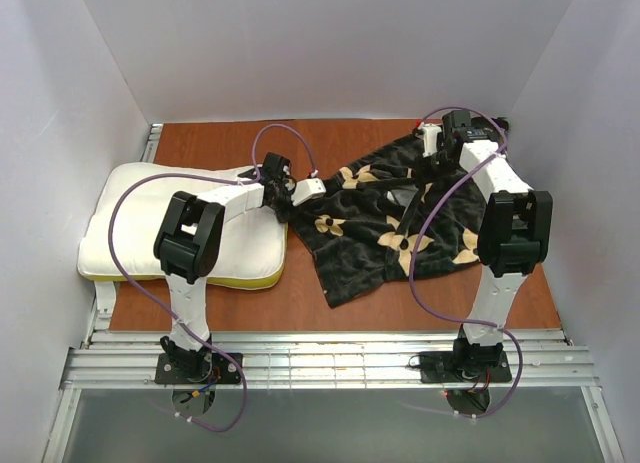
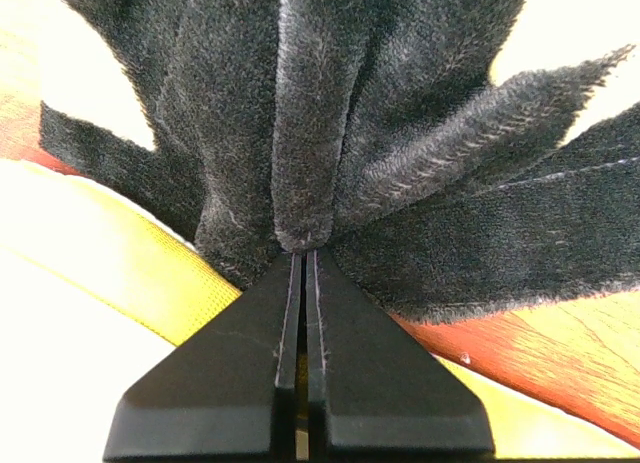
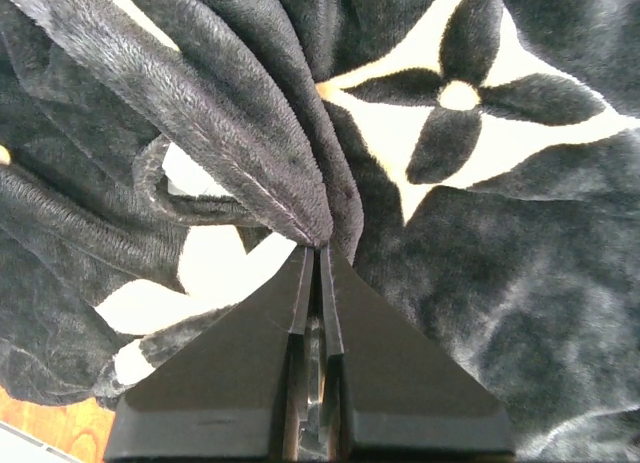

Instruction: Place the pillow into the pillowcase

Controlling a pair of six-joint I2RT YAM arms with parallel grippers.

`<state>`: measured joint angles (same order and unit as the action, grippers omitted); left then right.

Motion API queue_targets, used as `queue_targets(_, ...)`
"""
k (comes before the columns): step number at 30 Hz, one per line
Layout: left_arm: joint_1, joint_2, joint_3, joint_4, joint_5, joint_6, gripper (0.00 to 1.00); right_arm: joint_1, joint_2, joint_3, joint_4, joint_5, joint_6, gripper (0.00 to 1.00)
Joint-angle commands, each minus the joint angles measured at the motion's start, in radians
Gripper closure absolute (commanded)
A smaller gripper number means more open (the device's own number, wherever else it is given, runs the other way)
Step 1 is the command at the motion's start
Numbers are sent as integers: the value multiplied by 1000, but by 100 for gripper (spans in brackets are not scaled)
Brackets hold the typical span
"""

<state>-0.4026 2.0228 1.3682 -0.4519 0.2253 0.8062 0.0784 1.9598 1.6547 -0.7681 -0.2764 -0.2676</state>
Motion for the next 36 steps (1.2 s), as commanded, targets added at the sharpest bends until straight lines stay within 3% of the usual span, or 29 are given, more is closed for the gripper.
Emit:
queue_targets(1,16,13,-37,-157,-75,5,100,-5,-10,30,-2,-20,16,99)
queue_targets(7,45,37,15,-185,-72,-30,100,-40,-134,112,7,-162,57,99)
queue_targets(9,53,28,77,-237,7,-38,98,-45,-163,108,24,-202,73,99)
queue_targets(10,59,13,132,-354,70,-30,79,-43,-165,99,23,-228,76,99)
queue_targets(11,79,2,241,-414,238,-30,64,-45,-164,84,23,-237,79,99)
queue_targets(12,91,-7,311,-473,309,-32,40,-42,-157,51,27,-244,80,99)
queue_targets(13,108,-27,366,-545,366,-39,2,-37,-151,34,27,-256,80,99)
queue_targets(16,130,-53,540,-644,424,-17,2,-23,-136,-28,41,-273,79,99)
queue_targets(20,252,-91,553,-757,392,152,2,-9,-133,-73,58,-276,70,99)
queue_targets(25,448,-127,370,-768,315,420,2,3,-137,-110,56,-259,57,99)
queue_targets(30,478,-141,116,-648,223,563,2,12,-141,-133,55,-241,56,99)
queue_targets(36,459,-90,-173,-365,154,564,2,17,-139,-145,55,-222,53,99)
